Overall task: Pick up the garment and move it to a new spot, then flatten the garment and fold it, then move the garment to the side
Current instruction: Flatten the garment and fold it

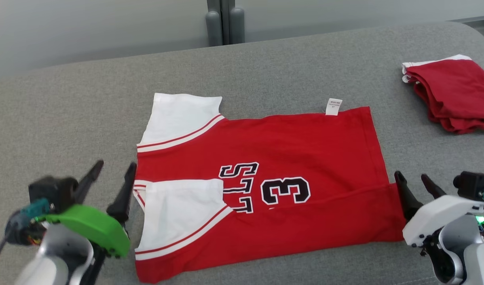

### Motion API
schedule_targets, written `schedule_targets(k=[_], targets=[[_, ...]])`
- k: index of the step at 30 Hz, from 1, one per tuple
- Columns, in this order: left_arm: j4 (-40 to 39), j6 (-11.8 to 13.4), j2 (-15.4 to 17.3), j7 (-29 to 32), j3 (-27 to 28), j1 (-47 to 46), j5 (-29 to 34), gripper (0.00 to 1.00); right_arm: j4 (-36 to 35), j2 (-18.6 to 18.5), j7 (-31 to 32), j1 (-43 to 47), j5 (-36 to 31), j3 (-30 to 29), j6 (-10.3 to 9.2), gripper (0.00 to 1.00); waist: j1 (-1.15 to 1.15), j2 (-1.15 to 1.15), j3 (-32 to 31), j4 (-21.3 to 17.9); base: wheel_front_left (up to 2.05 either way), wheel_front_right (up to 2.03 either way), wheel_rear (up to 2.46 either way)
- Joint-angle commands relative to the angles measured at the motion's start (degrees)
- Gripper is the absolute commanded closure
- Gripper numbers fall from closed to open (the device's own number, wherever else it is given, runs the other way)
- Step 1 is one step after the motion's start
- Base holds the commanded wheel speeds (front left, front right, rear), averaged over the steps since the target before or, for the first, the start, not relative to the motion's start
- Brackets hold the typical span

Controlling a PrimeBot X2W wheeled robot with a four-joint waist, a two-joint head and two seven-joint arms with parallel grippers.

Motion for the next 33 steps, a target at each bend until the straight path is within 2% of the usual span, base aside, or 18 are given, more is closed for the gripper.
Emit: schedule_targets(k=[1,7,9,11,20,26,33], targets=[[0.16,-0.92,1.32,0.76,0.23,-4.22,0.82,0.0,-0.63,-0.2,0.53,-1.73,-0.6,0.29,-0.06,0.0,0.0,0.0,1.21,-0.53,0.0,0.0,0.0],[6.16,-6.53,4.73,4.66,-1.59,-23.39,2.64,0.0,-1.82,-0.2,2.41,-8.98,-2.63,3.27,-0.05,0.0,0.0,0.0,5.33,-2.7,0.0,0.0,0.0],[9.22,-7.54,4.49,6.22,-2.5,-28.23,0.81,0.0,-1.65,-0.2,2.59,-10.78,-2.87,4.21,-0.06,0.0,0.0,0.0,6.77,-3.49,0.0,0.0,0.0],[12.22,-8.27,5.82,7.96,-4.15,-33.65,0.86,0.0,-1.39,-0.2,2.7,-12.55,-2.89,5.37,-0.06,0.0,0.0,0.0,8.47,-4.5,0.0,0.0,0.0],[26.0,-8.89,10.04,14.73,-13.52,-48.0,-2.79,0.0,0.15,-0.19,2.02,-18.63,-2.9,10.62,-0.05,0.0,0.0,0.0,15.77,-9.76,0.0,0.0,0.0],[32.4,-8.91,12.09,17.44,-17.28,-50.7,-7.39,0.0,1.29,-0.17,0.91,-21.5,-2.21,13.1,-0.06,0.0,0.0,0.0,19.31,-12.36,0.0,0.0,0.0],[37.37,-8.92,13.54,18.48,-19.03,-51.74,-10.05,0.0,2.81,-0.17,-0.5,-23.17,-1.77,14.54,-0.06,0.0,0.0,0.0,21.15,-13.55,0.0,0.0,0.0]])
